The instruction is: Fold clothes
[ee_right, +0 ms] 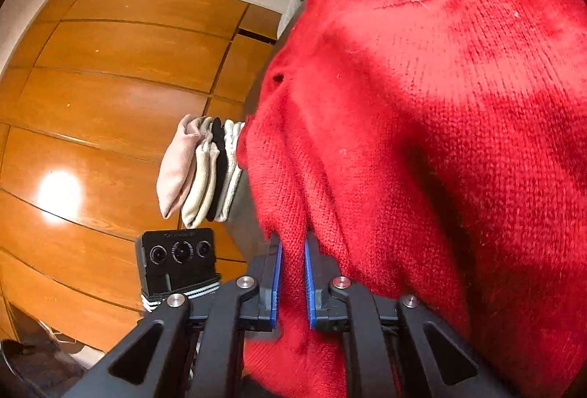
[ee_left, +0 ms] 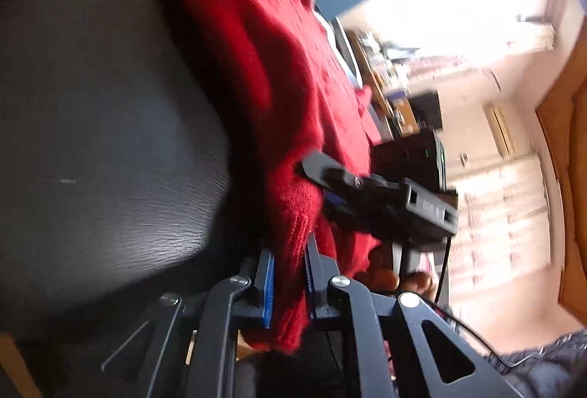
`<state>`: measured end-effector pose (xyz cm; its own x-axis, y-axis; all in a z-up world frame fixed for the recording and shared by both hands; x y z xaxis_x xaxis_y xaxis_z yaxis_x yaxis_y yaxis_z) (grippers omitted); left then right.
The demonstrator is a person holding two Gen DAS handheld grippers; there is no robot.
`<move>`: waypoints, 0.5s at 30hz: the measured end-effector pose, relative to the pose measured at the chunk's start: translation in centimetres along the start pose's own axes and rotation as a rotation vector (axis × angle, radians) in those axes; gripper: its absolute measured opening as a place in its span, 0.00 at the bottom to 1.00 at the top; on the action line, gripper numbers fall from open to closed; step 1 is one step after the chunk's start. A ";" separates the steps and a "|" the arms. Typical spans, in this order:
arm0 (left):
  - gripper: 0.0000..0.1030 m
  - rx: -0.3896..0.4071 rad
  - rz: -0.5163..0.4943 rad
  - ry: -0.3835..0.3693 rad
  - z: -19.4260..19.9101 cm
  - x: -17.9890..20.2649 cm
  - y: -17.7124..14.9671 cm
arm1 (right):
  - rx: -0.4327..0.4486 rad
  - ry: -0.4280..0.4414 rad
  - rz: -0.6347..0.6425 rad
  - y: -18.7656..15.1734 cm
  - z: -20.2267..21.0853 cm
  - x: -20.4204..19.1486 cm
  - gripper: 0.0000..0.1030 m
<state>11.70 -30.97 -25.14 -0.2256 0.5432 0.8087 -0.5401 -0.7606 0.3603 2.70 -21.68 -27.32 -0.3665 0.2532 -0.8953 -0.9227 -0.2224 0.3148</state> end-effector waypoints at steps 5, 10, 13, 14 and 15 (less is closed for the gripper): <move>0.10 0.141 -0.385 0.310 5.0 3.5 1.0 | 0.022 -0.072 0.094 0.6 1.1 -1.6 0.28; 0.11 0.038 -0.895 0.567 2.0 8.0 -2.5 | 0.014 -0.190 0.198 0.4 2.2 -1.9 0.32; 0.18 -0.065 -1.049 0.609 -1.5 7.9 -5.6 | 0.009 -0.209 0.188 -0.2 2.4 -1.7 0.32; 0.21 -0.099 -1.084 0.612 -2.6 7.8 -6.5 | 0.004 -0.216 0.175 -0.4 2.4 -1.4 0.32; 0.21 -0.085 -1.116 0.597 -3.4 8.0 -7.0 | 0.009 -0.208 0.147 -0.4 2.6 -1.0 0.30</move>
<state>10.91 -20.04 -22.75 0.0672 0.9641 -0.2571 -0.7168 0.2259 0.6597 3.18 -19.43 -25.75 -0.5125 0.4071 -0.7561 -0.8585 -0.2630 0.4403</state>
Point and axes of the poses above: each gripper's, at about its wrist camera, not at the fingertips, and z roughly against the way its jaws point, x to its right, y to its top, the point moved 8 cm from there along -z, roughly the way its jaws point, and after that the axes turned 14 degrees about x, right-handed, at the moved point
